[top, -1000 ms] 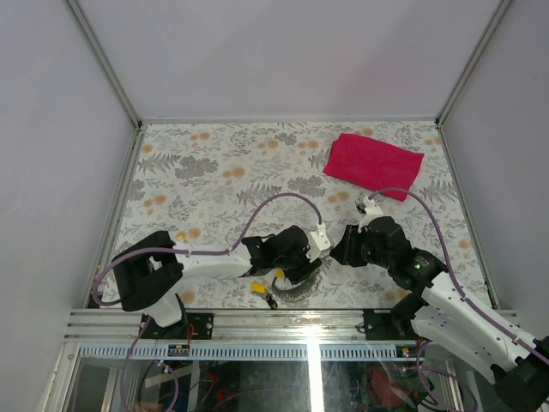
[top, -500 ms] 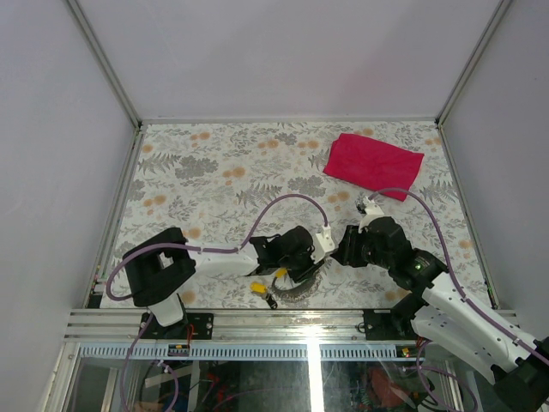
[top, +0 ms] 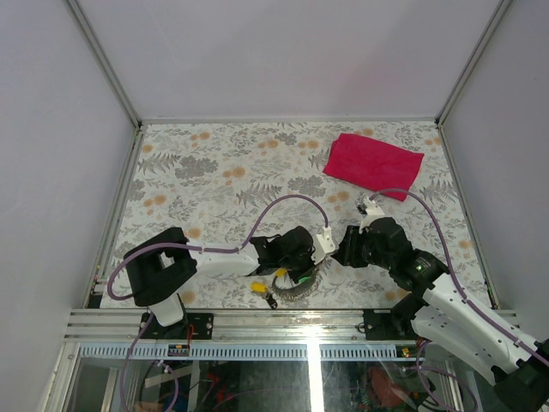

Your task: Put the keys on the keyring

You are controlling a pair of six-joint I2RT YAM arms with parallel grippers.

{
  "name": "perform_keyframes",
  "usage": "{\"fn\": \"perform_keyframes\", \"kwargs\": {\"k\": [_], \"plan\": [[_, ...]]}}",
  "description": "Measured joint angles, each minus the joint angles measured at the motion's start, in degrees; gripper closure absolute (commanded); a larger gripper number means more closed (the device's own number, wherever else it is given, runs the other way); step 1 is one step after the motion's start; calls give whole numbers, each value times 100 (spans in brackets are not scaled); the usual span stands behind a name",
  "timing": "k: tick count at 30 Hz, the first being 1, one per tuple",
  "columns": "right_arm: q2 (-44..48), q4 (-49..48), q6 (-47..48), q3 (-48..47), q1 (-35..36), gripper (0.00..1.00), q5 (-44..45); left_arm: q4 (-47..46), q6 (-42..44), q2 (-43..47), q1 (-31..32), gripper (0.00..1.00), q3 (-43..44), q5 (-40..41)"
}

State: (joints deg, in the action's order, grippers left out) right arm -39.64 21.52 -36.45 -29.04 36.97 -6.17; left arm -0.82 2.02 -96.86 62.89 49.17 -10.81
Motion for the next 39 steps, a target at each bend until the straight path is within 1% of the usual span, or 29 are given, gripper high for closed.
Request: {"fn": "perform_keyframes", "kwargs": {"k": [9,21,27,34,39], "plan": [[44,0,2,0,0,64,2,59,7,118,-11,100,-2,-42],[321,-22,264,0,0,65,0,459,155,1045,-33,100,-2,-87],[955,-444,778,105,-2,64,-295,966,308,1462,-33,100,-2,-190],[1650,-1445,1209,654,-2,65,-710,1419,407,2144,-33,100,-2,-247],[1716,-1923,1362,918,-2,64,-1005,1582,420,2347,-33,100,-2,-328]]}}
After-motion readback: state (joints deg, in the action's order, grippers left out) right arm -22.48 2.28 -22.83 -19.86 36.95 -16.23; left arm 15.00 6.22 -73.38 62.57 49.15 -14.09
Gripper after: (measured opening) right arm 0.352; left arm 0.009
